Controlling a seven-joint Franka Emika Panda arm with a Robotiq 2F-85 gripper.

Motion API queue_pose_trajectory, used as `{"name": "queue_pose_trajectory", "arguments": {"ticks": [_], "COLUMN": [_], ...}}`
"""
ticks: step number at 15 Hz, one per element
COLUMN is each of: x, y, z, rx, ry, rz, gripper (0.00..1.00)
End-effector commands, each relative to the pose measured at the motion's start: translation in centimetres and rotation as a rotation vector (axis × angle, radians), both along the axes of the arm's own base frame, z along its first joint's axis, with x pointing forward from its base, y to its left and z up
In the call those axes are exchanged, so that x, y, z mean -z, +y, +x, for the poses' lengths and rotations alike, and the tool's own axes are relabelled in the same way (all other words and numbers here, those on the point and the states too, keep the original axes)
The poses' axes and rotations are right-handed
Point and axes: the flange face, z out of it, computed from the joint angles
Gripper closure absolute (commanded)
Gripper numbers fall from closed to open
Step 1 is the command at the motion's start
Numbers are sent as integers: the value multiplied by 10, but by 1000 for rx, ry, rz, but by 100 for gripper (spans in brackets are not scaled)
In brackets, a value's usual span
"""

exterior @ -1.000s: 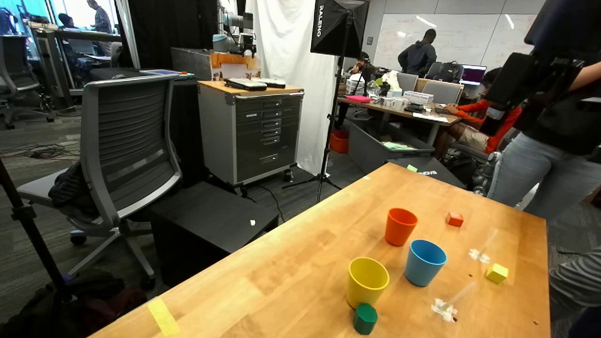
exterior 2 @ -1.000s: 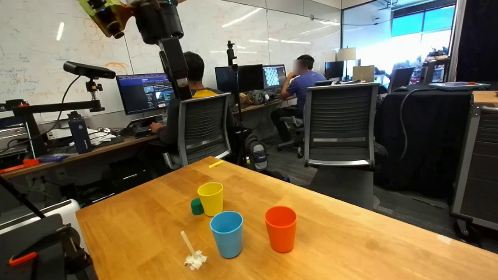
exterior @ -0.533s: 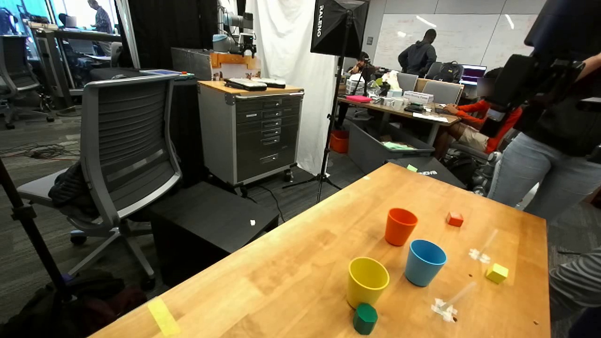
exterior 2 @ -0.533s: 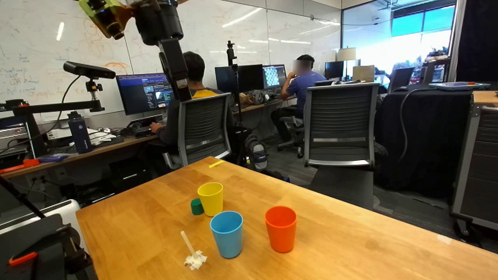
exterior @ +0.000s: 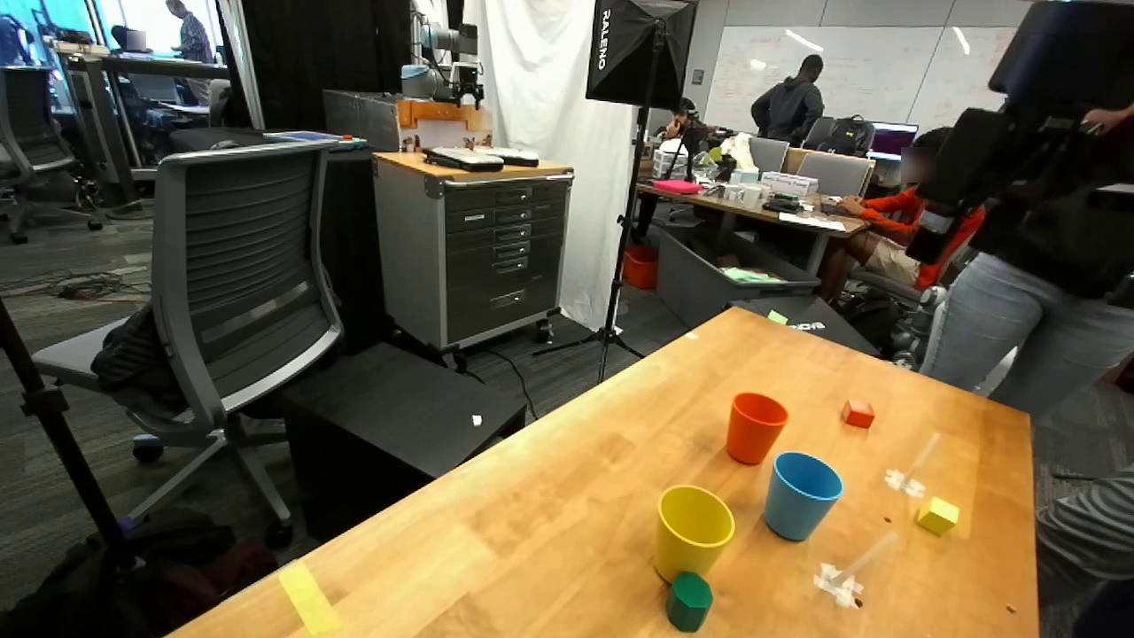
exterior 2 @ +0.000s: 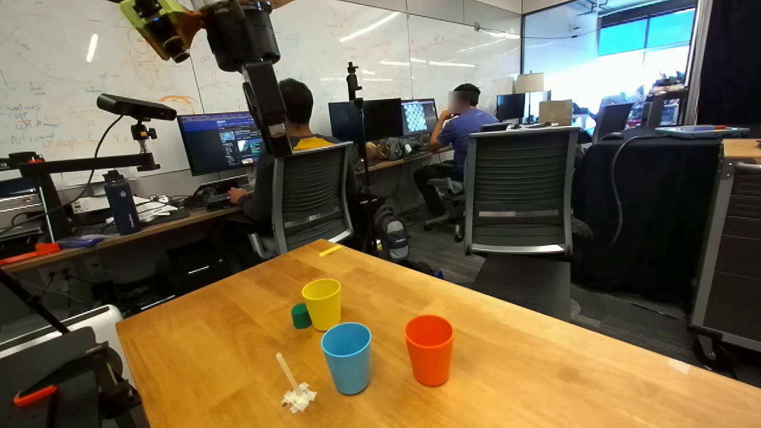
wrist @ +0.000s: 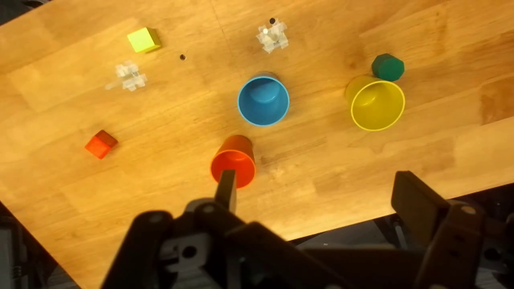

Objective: Stack the cups

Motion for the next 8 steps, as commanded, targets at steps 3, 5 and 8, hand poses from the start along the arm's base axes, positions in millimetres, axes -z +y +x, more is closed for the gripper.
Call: {"name": "queue_pose_trajectory", "arguments": {"ticks": [3, 5, 8], "x": [0, 0, 1], "y": [0, 0, -2], "z": [0, 0, 0], "rx": [0, 0, -6], "ry": [1, 1, -6], "rz": [0, 0, 2], "gripper": [0, 0, 0]}}
